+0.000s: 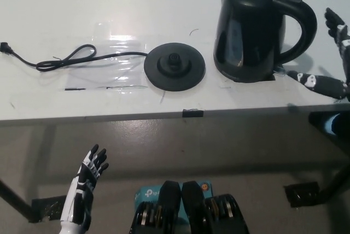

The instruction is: Use the right hand to grab the handle of the kettle from the base and place it on the right side

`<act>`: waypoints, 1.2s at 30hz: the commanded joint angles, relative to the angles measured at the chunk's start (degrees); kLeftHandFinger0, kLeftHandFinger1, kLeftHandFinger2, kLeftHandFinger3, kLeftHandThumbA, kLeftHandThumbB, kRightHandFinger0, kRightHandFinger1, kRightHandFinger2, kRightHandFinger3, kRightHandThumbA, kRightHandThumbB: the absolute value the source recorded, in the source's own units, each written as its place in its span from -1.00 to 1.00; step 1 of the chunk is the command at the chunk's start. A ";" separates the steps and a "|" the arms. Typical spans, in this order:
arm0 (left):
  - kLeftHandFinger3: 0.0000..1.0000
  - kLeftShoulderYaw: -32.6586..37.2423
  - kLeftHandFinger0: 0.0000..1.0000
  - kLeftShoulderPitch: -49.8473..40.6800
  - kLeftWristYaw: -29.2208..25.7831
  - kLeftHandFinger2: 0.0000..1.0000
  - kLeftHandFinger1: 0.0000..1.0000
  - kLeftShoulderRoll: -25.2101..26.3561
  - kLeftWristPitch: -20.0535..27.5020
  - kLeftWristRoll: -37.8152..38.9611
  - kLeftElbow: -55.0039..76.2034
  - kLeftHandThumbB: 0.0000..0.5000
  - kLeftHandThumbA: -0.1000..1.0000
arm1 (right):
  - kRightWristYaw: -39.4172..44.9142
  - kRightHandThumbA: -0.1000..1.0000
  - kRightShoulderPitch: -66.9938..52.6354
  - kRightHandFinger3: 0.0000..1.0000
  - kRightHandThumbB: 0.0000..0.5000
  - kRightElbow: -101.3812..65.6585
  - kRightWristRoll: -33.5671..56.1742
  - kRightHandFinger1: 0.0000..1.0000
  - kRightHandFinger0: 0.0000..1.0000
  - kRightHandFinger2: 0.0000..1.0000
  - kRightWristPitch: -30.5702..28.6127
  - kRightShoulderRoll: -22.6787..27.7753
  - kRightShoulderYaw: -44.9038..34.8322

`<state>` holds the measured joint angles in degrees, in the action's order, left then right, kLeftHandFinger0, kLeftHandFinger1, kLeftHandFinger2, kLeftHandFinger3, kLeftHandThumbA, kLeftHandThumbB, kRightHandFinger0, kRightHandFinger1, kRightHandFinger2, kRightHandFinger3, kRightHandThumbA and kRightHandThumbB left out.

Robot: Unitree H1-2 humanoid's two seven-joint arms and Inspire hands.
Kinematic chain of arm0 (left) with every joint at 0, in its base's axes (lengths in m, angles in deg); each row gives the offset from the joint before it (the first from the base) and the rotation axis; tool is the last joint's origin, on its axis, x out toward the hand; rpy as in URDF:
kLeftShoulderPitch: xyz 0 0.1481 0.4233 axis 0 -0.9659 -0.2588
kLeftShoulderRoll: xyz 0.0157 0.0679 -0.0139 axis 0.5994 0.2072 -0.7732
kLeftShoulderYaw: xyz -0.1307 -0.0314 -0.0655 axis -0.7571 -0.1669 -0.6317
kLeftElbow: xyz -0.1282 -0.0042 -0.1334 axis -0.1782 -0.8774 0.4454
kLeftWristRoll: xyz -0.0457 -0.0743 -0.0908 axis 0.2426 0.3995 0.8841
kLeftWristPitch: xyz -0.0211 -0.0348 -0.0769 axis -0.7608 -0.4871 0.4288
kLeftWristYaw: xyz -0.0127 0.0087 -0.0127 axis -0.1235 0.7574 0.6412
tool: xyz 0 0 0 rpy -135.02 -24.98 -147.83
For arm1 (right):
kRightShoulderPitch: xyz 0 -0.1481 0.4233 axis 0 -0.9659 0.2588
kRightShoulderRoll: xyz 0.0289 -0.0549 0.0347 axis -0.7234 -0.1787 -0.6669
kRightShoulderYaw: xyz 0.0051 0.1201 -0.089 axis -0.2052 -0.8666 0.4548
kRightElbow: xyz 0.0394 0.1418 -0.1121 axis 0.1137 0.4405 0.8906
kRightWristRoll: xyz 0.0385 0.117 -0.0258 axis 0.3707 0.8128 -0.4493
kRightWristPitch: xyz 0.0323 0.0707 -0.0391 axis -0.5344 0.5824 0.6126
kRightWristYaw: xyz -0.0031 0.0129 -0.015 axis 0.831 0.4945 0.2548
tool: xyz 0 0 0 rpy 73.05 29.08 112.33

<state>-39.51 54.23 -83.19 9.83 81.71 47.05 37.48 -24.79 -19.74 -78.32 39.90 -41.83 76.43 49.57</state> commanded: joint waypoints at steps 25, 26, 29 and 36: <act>1.00 -0.23 1.00 -0.37 1.48 1.00 1.00 2.00 2.30 -0.70 -0.50 0.89 1.00 | 0.18 0.83 -17.75 1.00 0.01 17.07 2.10 1.00 1.00 1.00 -21.65 -14.63 1.63; 1.00 -0.26 1.00 -0.48 1.44 1.00 1.00 1.99 2.30 -0.69 -0.48 0.89 1.00 | -0.02 0.83 -17.84 1.00 0.00 17.13 1.70 1.00 1.00 1.00 -21.65 -14.66 1.69; 1.00 -0.37 1.00 -0.74 1.34 1.00 1.00 1.99 2.30 -0.71 -0.16 0.92 1.00 | 0.50 0.80 -17.97 1.00 -0.04 17.07 1.86 1.00 1.00 1.00 -21.65 -14.89 1.80; 1.00 -0.48 1.00 -0.62 1.26 1.00 1.00 1.99 2.30 -0.23 -0.11 0.96 1.00 | 1.13 0.78 -17.68 1.00 -0.13 16.73 1.84 1.00 1.00 1.00 -21.65 -14.77 1.59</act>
<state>-39.55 53.13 -83.13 10.98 81.85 46.91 36.55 -24.85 -38.68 -60.85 40.69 -60.11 61.83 51.58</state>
